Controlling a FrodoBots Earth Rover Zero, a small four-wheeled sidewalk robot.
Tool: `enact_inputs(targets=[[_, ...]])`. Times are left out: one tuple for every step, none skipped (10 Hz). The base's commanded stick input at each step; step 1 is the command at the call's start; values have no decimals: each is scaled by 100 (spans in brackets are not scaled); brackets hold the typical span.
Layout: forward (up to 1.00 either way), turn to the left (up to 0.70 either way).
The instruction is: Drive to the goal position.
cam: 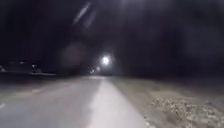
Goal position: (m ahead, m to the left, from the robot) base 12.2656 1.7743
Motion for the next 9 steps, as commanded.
enact_inputs(targets=[[100, 0], [100, 0], [100, 0], [100, 0], [100, 0], [100, 0], [100, 0], [100, 0], [100, 0]])
